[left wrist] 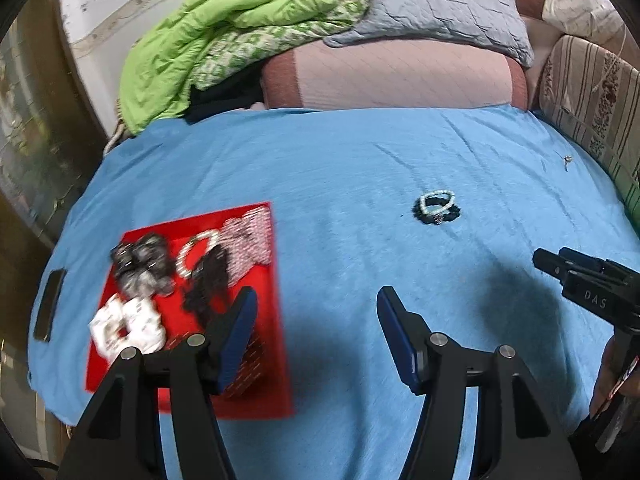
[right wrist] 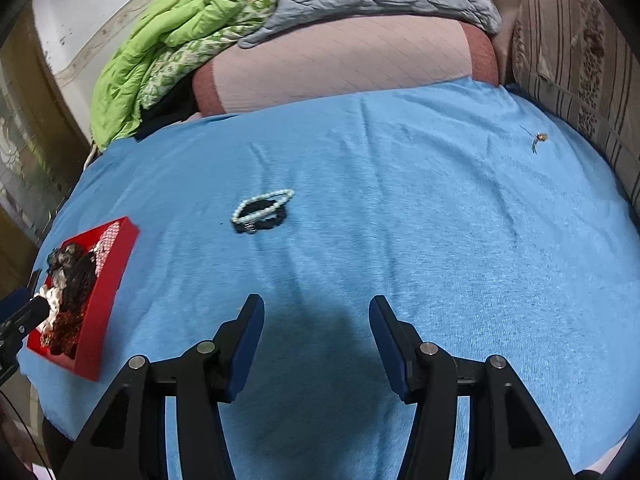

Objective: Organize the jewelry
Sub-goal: 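Move both tools toward the black hair tie and pale green bead bracelet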

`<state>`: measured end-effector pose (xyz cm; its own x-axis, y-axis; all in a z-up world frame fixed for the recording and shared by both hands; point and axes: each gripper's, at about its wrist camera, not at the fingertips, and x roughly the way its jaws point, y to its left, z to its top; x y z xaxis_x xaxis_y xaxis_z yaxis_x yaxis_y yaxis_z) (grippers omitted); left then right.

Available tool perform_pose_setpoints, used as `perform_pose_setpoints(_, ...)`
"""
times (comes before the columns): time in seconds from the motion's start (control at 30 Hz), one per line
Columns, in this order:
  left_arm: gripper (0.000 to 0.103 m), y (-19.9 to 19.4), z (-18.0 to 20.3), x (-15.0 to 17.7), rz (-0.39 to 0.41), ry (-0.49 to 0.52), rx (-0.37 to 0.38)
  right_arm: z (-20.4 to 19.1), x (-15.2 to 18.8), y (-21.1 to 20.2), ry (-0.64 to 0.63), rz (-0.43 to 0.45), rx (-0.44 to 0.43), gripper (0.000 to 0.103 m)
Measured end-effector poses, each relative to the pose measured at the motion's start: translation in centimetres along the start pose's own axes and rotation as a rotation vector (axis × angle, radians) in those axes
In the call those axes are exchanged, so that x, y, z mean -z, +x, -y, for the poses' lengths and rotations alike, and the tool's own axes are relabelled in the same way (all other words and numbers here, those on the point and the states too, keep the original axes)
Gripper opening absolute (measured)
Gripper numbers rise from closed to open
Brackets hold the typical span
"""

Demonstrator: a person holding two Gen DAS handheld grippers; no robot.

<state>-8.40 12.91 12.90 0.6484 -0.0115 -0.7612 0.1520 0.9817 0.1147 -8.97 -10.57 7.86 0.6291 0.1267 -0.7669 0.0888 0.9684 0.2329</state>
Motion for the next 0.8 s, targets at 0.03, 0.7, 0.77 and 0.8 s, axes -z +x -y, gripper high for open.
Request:
perform_pose_setpoints(0.03,0.061,0.5,0.3,-0.3,-0.009,0.001,0.01,0.2,-0.3,0.4,0.007,-0.002,-0.009,0.059)
perform_pose_setpoints(0.7,0.061,7.3,0.8,-0.9,-0.088,-0.055,0.094,-2.4,-9.1,14.3,-0.125,-0.117,-0.015,0.059)
perform_pose_setpoints(0.77,0.061,7.7,0.8,-1.0,-0.092,-0.062,0.099,-2.9,-9.1,14.6,-0.161,-0.119,0.024,0.059)
perform_pose_setpoints(0.8,0.061,8.0,0.9,-1.1,-0.096,-0.064,0.104,-3.1,-9.2,14.6,-0.178,-0.122,0.05,0.059)
